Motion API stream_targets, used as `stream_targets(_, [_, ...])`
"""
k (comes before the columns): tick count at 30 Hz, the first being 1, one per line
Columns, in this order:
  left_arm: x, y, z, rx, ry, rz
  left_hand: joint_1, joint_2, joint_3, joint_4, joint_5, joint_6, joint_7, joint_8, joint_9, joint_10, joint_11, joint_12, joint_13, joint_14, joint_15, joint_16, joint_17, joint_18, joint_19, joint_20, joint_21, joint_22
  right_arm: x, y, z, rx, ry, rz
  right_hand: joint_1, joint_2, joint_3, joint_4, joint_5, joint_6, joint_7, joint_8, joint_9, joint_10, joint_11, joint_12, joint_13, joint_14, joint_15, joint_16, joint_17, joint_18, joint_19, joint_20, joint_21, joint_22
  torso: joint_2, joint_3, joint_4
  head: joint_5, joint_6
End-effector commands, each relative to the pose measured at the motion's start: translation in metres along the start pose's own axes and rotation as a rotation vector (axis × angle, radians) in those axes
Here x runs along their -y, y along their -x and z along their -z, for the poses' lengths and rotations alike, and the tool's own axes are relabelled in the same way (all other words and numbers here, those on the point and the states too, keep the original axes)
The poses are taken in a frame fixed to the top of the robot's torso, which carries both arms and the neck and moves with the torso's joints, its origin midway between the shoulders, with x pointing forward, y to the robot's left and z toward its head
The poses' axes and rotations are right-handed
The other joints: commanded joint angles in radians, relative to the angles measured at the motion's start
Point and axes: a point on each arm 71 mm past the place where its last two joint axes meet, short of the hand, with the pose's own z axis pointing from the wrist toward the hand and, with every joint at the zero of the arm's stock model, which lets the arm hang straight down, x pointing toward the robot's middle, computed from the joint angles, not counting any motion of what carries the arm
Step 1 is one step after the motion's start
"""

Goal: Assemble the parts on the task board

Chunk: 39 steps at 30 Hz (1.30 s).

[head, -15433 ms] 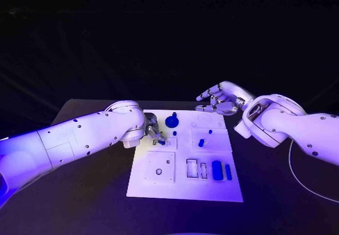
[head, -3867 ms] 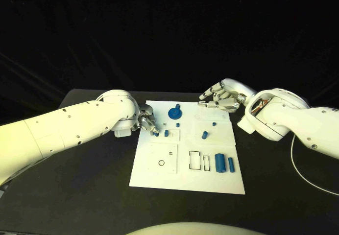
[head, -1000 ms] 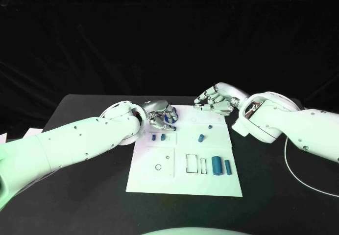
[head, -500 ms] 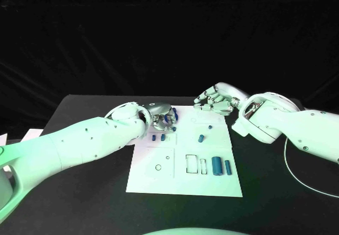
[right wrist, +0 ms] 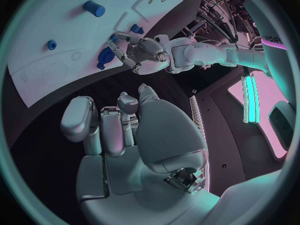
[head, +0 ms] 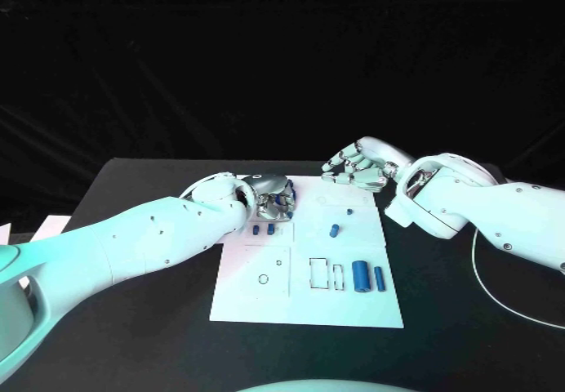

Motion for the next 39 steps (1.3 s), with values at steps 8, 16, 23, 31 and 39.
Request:
stream_targets(8, [0.0039, -0.0041, -0.0024, -0.031, 0.004, 0.004, -0.015, -0.012, 0.024, 0.000, -0.002, 0.015, 0.002, -0.012, -0.009, 0.021, 0.001, -0.017, -0.012, 0.022, 0.000, 0.027, 0.024, -0.020, 0.031, 0.002, 0.065, 0.054, -0.0016, -0.0006, -0.0002, 0.002, 0.012, 0.003, 0.011, 0.000, 0.000, -0.006, 0.005, -0.003, 0.001, 0.003, -0.001, -0.005, 0.000, 0.001, -0.001, 0.047, -0.009, 0.000, -0.001, 0.013, -0.003, 0.000, -0.002, -0.001, -0.001, 0.0001, 0.0004, 0.000, -0.003])
stream_targets(16, [0.0032, -0.0051, -0.0038, -0.043, 0.015, 0.011, -0.017, -0.010, 0.034, 0.000, -0.001, 0.020, 0.003, -0.014, -0.011, 0.027, 0.000, -0.019, -0.015, 0.030, -0.001, 0.037, 0.037, -0.024, 0.040, 0.002, 0.087, 0.073, -0.0026, -0.0013, -0.0006, 0.001, 0.015, 0.003, 0.010, 0.001, 0.000, -0.005, 0.005, -0.003, 0.001, 0.003, -0.001, -0.005, 0.000, 0.001, -0.001, 0.047, -0.009, 0.000, 0.000, 0.013, -0.003, 0.000, -0.002, 0.000, -0.001, 0.0001, 0.0009, -0.001, -0.004])
stream_targets(23, [0.0015, -0.0059, -0.0050, -0.054, 0.035, 0.004, 0.017, 0.016, 0.091, -0.031, -0.007, 0.065, -0.001, 0.001, -0.010, 0.076, -0.012, -0.009, -0.011, 0.054, -0.013, 0.063, 0.073, -0.037, 0.078, -0.007, 0.171, 0.140, -0.0030, -0.0016, -0.0008, -0.001, 0.016, 0.003, 0.010, 0.001, 0.000, -0.005, 0.005, -0.003, 0.001, 0.003, -0.001, -0.005, 0.000, 0.001, -0.001, 0.047, -0.009, 0.000, 0.000, 0.013, -0.003, 0.000, -0.002, 0.000, 0.000, 0.0003, -0.0003, -0.001, -0.004])
stream_targets(31, [0.0003, -0.0020, -0.0052, -0.006, 0.028, 0.009, 0.022, 0.026, 0.134, -0.056, -0.023, 0.103, -0.006, 0.012, -0.006, 0.113, -0.021, -0.010, -0.004, 0.062, -0.021, 0.068, 0.077, -0.043, 0.094, -0.016, 0.208, 0.172, -0.0034, -0.0022, -0.0015, -0.004, 0.016, -0.004, 0.008, 0.003, 0.000, -0.003, 0.003, -0.002, 0.001, 0.004, -0.001, -0.006, 0.000, 0.000, -0.003, 0.047, -0.009, -0.001, -0.002, 0.014, -0.003, 0.000, -0.003, -0.002, -0.001, -0.0011, -0.0006, -0.005, -0.002])
stream_targets(39, [0.0009, 0.0028, -0.0028, 0.036, 0.016, 0.038, 0.010, 0.021, 0.164, -0.074, -0.028, 0.103, 0.003, 0.002, -0.009, 0.116, -0.015, -0.031, -0.004, 0.063, -0.017, 0.067, 0.073, -0.044, 0.090, -0.015, 0.207, 0.177, -0.0023, -0.0017, -0.0014, -0.004, 0.016, -0.005, 0.008, 0.004, 0.000, -0.002, 0.002, -0.002, 0.001, 0.004, -0.001, -0.005, 0.000, 0.001, -0.001, 0.047, -0.009, -0.001, -0.002, 0.013, -0.003, 0.000, -0.003, -0.001, -0.001, -0.0019, 0.0004, -0.016, 0.004])
